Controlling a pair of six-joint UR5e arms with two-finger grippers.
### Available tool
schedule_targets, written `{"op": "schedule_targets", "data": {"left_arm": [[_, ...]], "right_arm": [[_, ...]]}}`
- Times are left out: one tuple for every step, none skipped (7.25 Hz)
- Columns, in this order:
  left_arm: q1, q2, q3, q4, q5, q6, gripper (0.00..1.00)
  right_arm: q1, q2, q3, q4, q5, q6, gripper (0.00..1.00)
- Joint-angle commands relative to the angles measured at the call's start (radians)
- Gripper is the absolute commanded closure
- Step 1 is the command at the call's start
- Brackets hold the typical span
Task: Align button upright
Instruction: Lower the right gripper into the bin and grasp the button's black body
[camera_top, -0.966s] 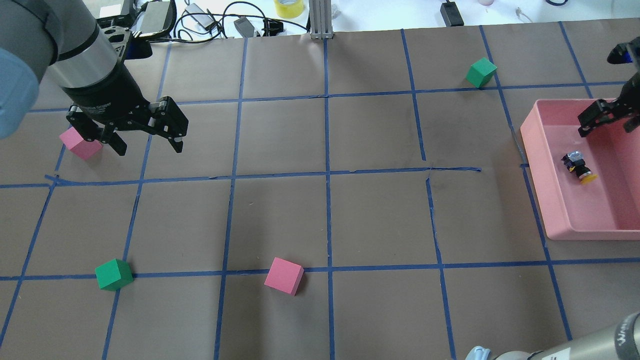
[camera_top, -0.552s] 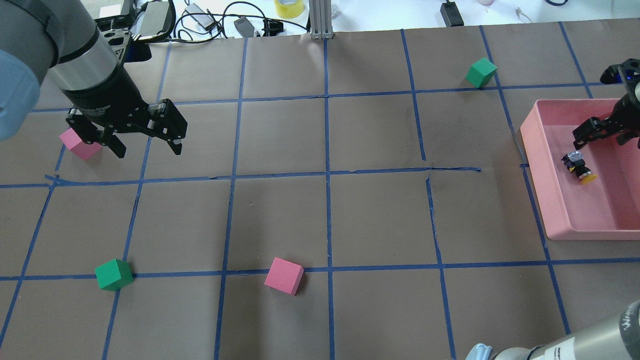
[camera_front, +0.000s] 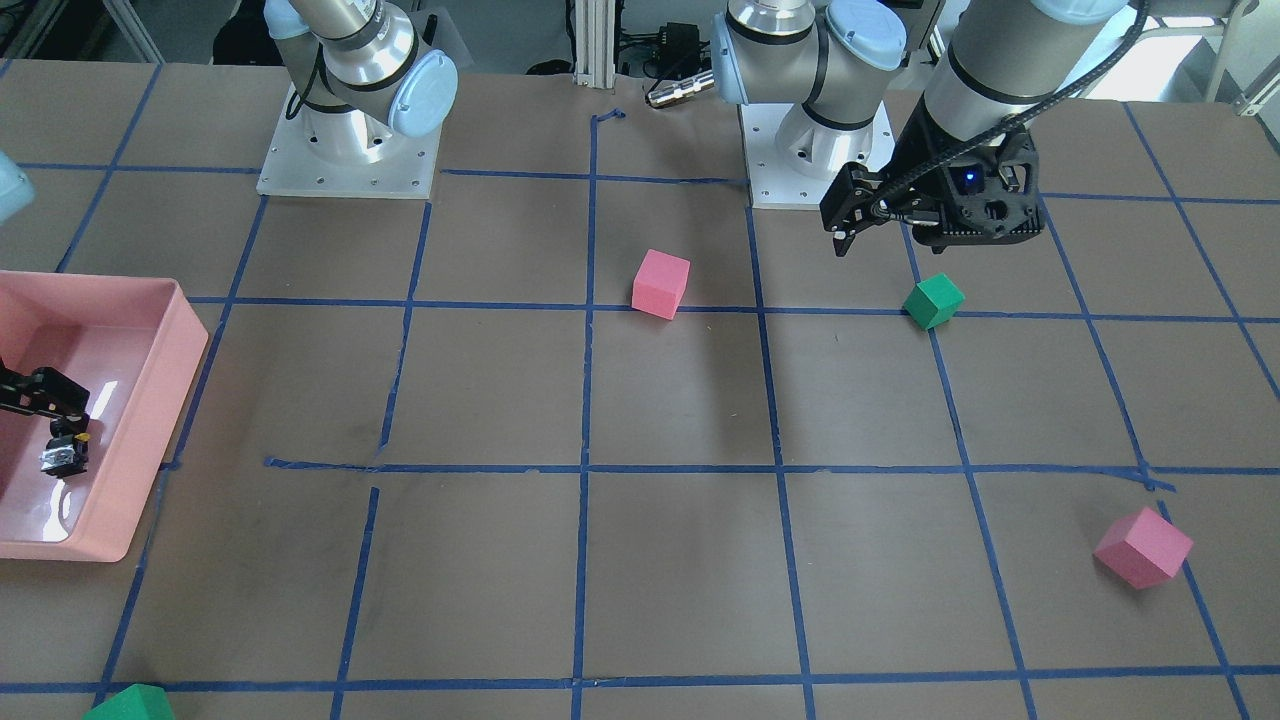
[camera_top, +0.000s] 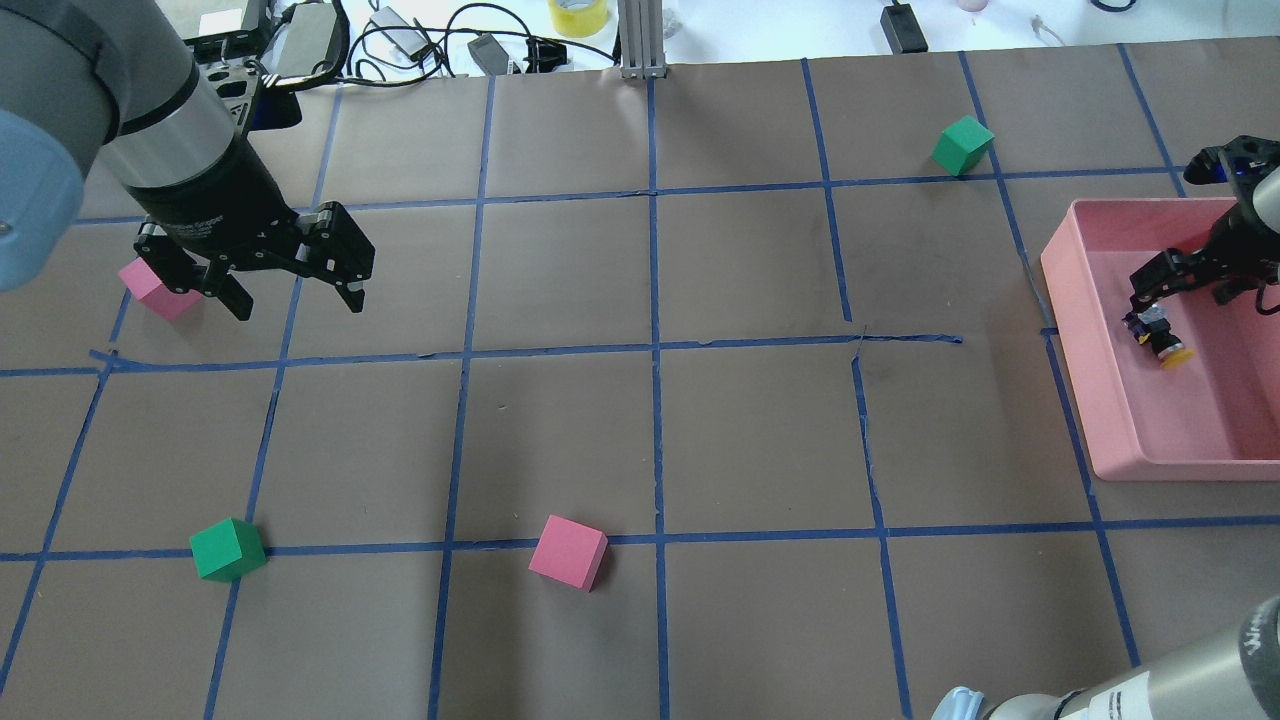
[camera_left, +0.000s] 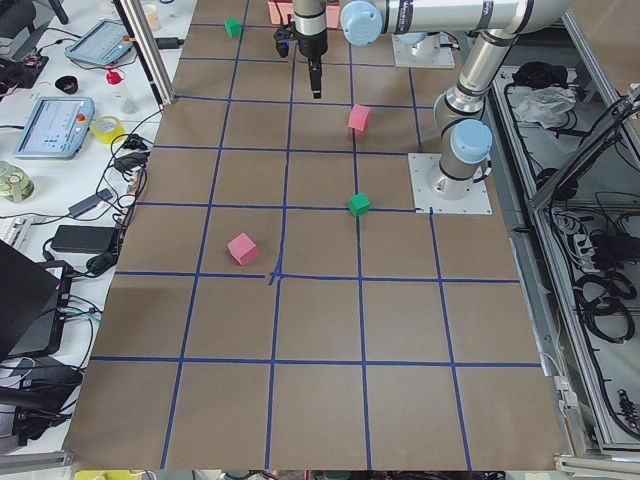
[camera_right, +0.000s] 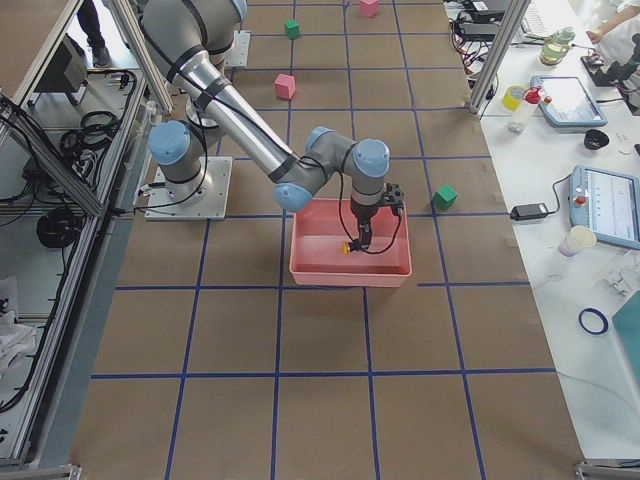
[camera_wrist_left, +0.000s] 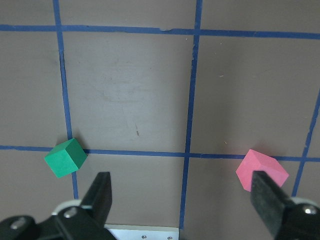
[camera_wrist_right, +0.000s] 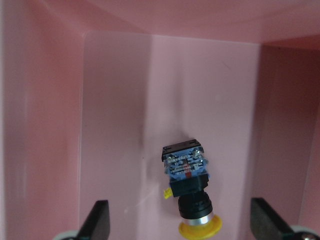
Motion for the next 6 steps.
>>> {"op": "schedule_targets", "data": {"left_arm": [[0.003,0.000,0.000,0.001,0.001,0.002,0.00],[0.003,0.000,-0.001,0.001,0.001,0.003,0.00],[0.003,0.000,-0.001,0.001,0.001,0.003,0.00],[0.003,0.000,-0.001,-0.001,0.004,0.004,0.00],[0.003,-0.001,-0.001,-0.001,0.004,0.004,0.00],[0.003,0.000,-0.001,0.001,0.002,0.001,0.00]], "right_arm": [[0.000,0.020,0.000,0.005,-0.004,-0.015,0.00],[0.000,0.022,0.001,0.007,0.000,-0.050,0.00],[0.000,0.022,0.000,0.004,0.000,-0.060,0.00],[0.000,0.028,0.001,0.004,-0.001,-0.102,0.00],[0.000,0.043,-0.006,0.002,-0.003,-0.115,0.00],[0.000,0.052,-0.009,0.002,0.000,-0.165,0.00]]}}
